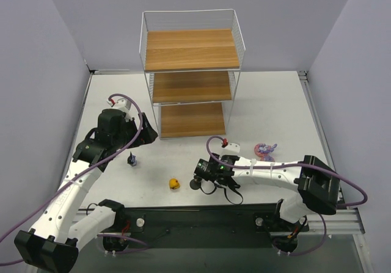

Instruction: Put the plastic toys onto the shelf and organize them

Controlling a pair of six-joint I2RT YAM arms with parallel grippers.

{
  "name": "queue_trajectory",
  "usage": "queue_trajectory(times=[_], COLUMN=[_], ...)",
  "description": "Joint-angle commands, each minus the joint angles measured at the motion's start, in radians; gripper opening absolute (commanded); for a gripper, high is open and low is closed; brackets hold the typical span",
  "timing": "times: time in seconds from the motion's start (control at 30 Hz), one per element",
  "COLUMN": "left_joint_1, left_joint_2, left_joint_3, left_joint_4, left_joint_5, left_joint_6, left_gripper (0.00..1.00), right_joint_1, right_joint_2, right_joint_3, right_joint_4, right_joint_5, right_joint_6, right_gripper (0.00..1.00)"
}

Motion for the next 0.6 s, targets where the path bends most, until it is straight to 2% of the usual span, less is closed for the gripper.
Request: queue_trajectory(times=[0.0, 0.4, 0.5, 0.53, 0.57], left_joint_1=[-0.003, -0.002, -0.002, -0.002, -0.002], left_joint_2=[-0.01, -0.016, -0.017, -0.018, -0.019], left_joint_3=[0.018, 0.014, 0.014, 0.014, 0.012], left_joint_4=[0.007, 0.002, -0.003, -0.004, -0.003], left_joint_5=[0.009, -0.002, -0.004, -0.008, -0.007], left_joint_6=[0.011, 0.014, 0.016, 0.019, 0.019], left_gripper=[0.97, 0.97, 0.97, 0.97, 0.97], right_joint_1=[-0.015, -0.032, -0.03, -0.032, -0.032], right_joint_2=[0.035, 0.061, 0.064, 0.067, 0.067], right_joint_3=[-0.015, -0.033, -0.03, -0.027, -0.023], right_joint_4=[0.011, 0.015, 0.015, 0.014, 0.012], right_joint_5=[0.004, -0.01, -0.001, 0.001, 0.002], right_joint_6=[-0.021, -0.019, -0.029, -0.039, -0.044], right_gripper=[0.57, 0.48, 0.35, 0.26, 0.21])
